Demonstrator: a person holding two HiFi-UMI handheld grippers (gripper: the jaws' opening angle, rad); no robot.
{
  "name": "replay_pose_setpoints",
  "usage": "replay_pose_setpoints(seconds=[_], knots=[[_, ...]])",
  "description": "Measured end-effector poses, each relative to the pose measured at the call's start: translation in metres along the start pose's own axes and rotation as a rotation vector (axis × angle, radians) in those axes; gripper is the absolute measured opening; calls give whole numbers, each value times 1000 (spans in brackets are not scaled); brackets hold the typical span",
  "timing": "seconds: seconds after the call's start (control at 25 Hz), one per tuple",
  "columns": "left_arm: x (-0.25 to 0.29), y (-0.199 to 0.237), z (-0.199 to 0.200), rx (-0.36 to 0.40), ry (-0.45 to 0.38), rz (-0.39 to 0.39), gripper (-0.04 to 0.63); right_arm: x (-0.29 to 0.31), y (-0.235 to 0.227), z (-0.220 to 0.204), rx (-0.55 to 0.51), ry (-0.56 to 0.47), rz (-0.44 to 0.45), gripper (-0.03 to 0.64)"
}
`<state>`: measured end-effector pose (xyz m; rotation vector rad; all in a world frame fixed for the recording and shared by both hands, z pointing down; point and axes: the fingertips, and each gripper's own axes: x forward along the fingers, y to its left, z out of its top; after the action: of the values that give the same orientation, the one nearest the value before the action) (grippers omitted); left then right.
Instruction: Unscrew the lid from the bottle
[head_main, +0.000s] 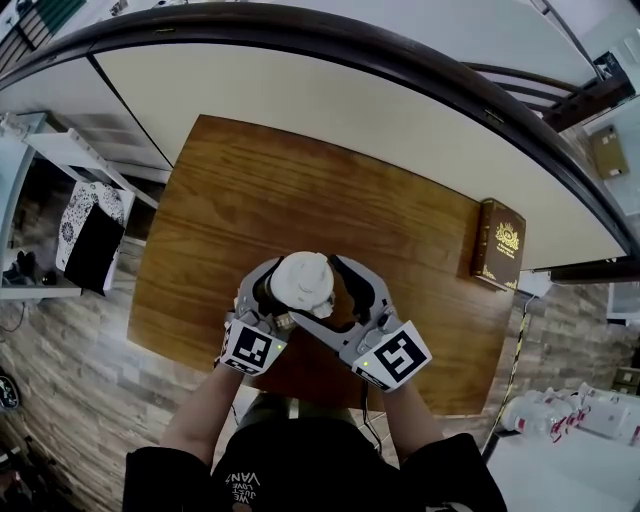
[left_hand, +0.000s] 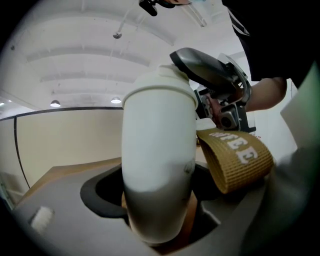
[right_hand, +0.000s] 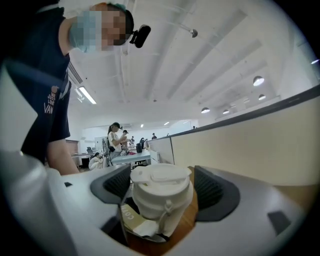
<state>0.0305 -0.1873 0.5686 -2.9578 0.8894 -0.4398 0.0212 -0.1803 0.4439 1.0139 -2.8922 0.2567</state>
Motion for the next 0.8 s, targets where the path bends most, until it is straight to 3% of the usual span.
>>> replay_pose_setpoints(seconds=[0.6,0.8], knots=[[-7,10,2,-73,-9,67,393,27,15,-3,-56,23,62,357],[-8,10,1,-83,-14,62,393,30,16,-3,-56,55,16,356]])
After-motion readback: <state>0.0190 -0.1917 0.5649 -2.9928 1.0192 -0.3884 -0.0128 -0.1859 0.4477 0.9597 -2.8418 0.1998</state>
